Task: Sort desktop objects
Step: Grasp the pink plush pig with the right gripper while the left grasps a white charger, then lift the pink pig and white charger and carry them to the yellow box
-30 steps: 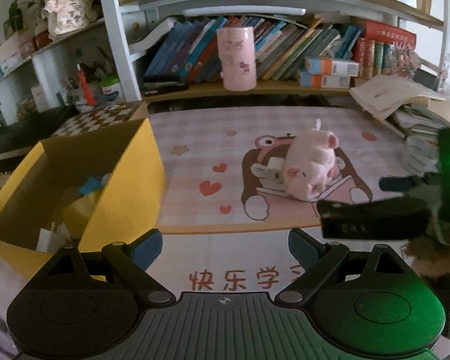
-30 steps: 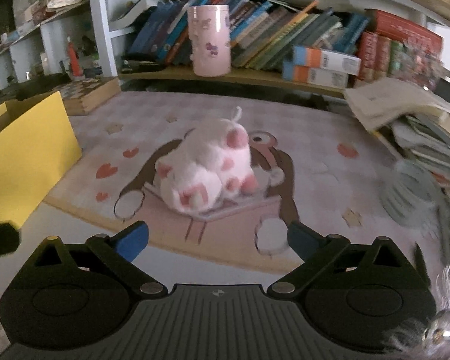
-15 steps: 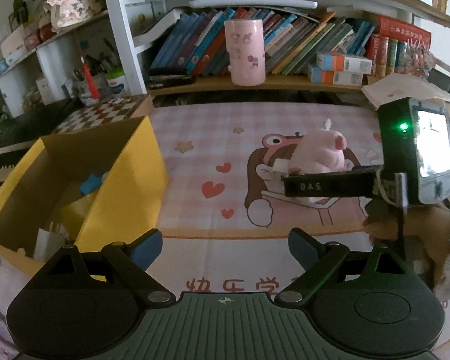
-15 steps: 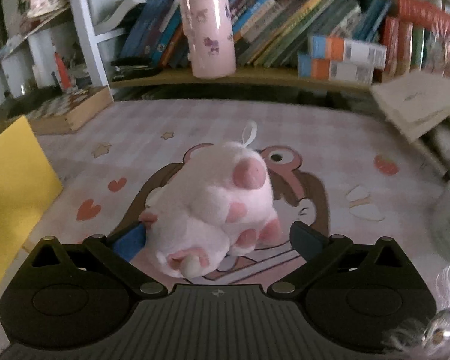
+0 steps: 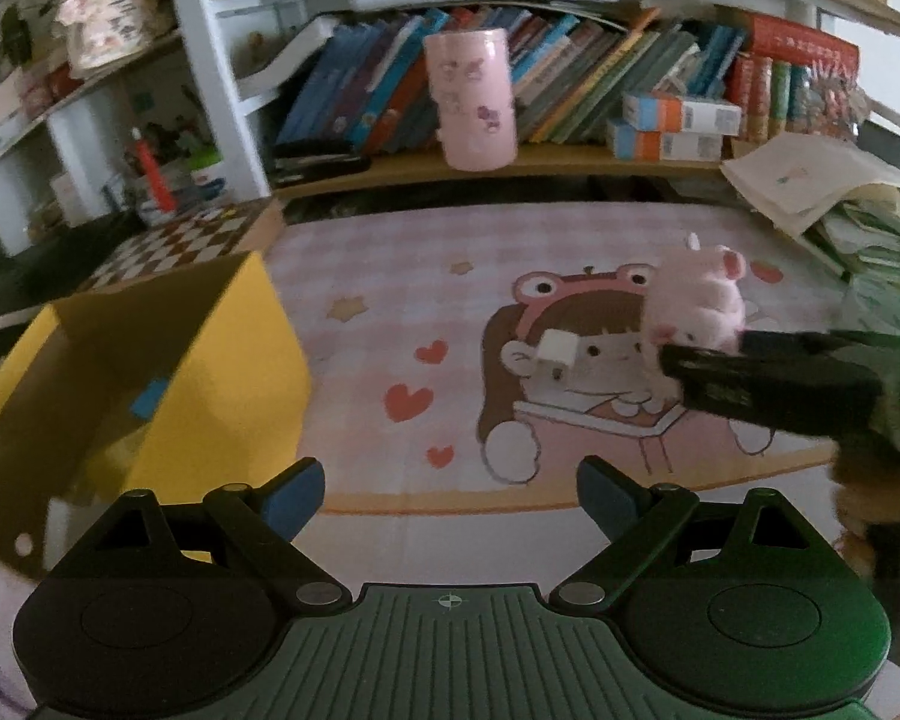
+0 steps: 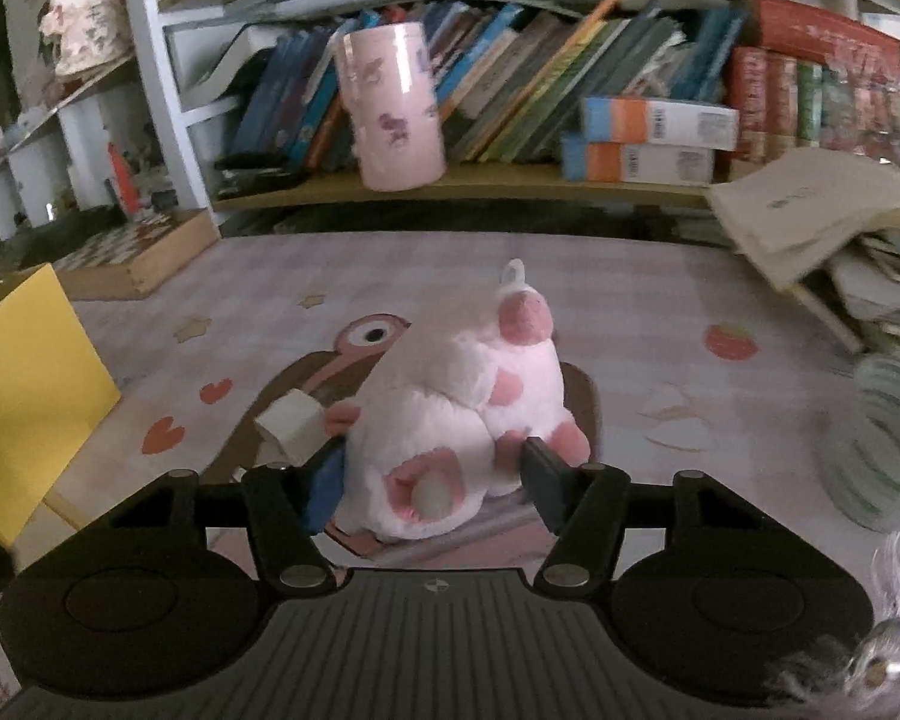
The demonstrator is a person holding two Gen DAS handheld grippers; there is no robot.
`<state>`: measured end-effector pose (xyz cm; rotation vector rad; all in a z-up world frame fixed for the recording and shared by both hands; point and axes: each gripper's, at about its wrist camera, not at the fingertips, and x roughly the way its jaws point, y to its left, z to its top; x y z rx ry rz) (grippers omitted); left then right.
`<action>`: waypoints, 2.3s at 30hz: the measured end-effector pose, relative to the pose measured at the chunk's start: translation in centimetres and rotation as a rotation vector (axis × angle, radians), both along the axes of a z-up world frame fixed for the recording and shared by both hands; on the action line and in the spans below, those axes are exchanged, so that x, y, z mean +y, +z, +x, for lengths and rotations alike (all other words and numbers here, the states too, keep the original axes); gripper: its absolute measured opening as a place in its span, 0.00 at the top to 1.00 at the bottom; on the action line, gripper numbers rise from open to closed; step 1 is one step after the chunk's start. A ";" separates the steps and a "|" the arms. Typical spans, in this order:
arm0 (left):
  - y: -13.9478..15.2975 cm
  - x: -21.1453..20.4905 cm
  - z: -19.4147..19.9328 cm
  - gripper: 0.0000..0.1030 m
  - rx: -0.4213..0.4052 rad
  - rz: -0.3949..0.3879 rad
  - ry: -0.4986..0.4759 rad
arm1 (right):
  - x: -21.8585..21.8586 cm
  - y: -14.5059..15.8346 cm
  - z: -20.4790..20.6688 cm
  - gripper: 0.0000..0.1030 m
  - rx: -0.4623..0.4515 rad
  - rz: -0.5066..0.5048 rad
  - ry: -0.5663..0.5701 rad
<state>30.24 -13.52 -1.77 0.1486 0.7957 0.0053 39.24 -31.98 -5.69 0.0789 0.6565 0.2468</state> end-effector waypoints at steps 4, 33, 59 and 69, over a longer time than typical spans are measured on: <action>-0.8 -1.1 1.4 0.09 0.001 -0.011 -0.033 | -2.3 0.4 -2.5 0.43 -0.009 -0.017 -0.031; -7.8 -5.3 11.4 0.69 -0.022 0.018 -0.120 | -5.5 -0.4 -5.2 0.11 0.066 -0.033 -0.110; -0.3 -1.6 2.4 0.77 -0.095 -0.171 -0.070 | -5.2 1.3 -7.4 0.43 0.018 -0.004 -0.124; 2.3 1.6 -3.1 0.77 -0.134 -0.209 -0.075 | -3.7 4.0 -12.4 0.43 0.015 0.035 -0.080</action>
